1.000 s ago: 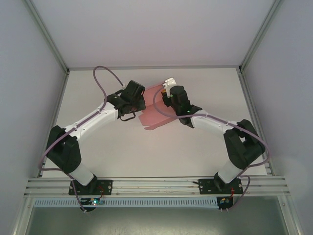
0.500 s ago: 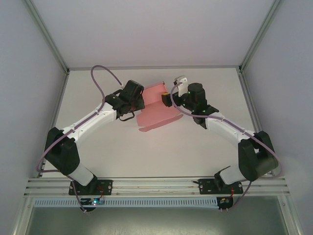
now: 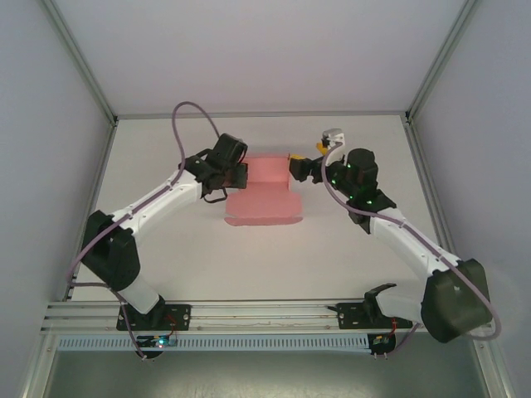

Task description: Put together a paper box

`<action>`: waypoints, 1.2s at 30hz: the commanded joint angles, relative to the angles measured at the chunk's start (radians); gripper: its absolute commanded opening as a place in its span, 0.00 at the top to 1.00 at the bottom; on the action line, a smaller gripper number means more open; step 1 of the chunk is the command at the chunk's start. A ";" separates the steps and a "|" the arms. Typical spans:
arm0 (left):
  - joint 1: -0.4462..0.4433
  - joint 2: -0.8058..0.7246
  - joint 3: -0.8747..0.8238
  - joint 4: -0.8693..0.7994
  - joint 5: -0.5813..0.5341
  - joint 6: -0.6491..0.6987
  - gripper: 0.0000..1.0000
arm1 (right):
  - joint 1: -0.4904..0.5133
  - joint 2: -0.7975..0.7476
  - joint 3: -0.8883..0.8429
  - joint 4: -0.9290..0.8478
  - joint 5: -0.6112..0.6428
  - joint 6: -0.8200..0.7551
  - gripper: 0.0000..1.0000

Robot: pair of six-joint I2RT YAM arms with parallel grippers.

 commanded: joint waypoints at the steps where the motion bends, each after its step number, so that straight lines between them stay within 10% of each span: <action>1: 0.007 0.078 0.080 -0.122 0.047 0.337 1.00 | -0.037 -0.097 -0.059 0.018 0.015 0.057 0.02; 12: -0.029 0.286 0.290 -0.324 0.067 0.872 1.00 | -0.087 -0.371 -0.163 -0.157 0.110 0.034 0.02; 22: -0.117 0.627 0.614 -0.527 -0.177 1.106 1.00 | -0.103 -0.442 -0.164 -0.266 0.133 0.031 0.02; 36: -0.194 0.726 0.334 0.104 -0.420 1.350 1.00 | -0.110 -0.455 -0.169 -0.268 0.124 0.028 0.02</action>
